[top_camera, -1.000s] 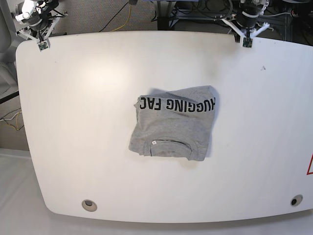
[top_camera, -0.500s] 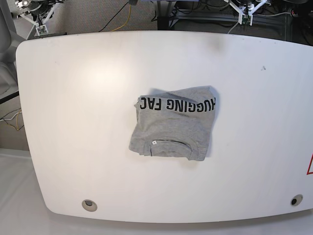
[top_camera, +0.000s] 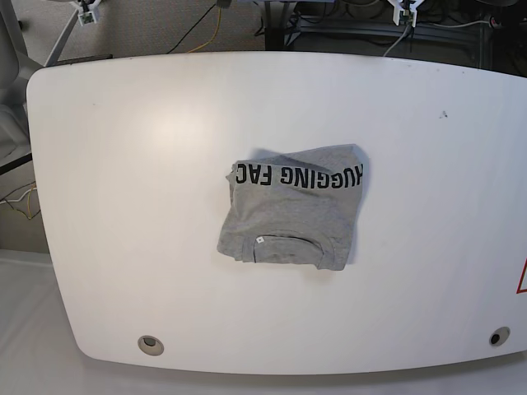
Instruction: Fold the T-shirt properly
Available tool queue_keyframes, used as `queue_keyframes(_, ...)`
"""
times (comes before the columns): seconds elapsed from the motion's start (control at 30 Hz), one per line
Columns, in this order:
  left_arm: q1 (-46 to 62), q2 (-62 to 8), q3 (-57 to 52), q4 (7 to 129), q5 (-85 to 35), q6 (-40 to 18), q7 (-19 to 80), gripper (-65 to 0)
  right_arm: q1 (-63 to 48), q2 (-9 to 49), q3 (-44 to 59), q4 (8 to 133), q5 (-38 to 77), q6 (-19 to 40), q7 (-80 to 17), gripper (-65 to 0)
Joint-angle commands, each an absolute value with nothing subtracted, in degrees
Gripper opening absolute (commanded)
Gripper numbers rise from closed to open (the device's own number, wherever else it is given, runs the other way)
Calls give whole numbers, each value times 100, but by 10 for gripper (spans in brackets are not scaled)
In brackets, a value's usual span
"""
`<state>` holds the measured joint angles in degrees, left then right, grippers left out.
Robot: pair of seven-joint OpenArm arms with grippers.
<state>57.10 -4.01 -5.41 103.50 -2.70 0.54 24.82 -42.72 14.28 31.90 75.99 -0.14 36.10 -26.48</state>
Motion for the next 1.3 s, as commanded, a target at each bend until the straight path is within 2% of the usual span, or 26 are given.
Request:
queue_keyframes(0.0,5684,-409,-549,9965,-251,92,2369,-650,-4215,1473,3081,7319,22,3653,-2484,-650)
queue_keyframes(0.27,5138,-426,-514,8523,-233,92,1631,-650,-3741,1464,2624,6123,22,3644,-2018,-650)
queue_keyframes(0.4,4611,-523,-391,7670,-233,92,1578,-650,-3196,1499,2343,5147,13,3635,-1754,-650)
queue_keyframes(0.63,3855,-558,-356,6237,-224,92,822,-650,-2571,1499,2009,3987,13,3582,-1200,-650)
queue_keyframes(0.97,2580,-558,-347,4347,-215,92,31,-650,-1745,1411,1156,2747,13,2818,-505,-650)
queue_keyframes(1.27,1648,-558,242,2782,-224,92,-875,-650,-1138,1130,585,2000,13,2290,-233,-650)
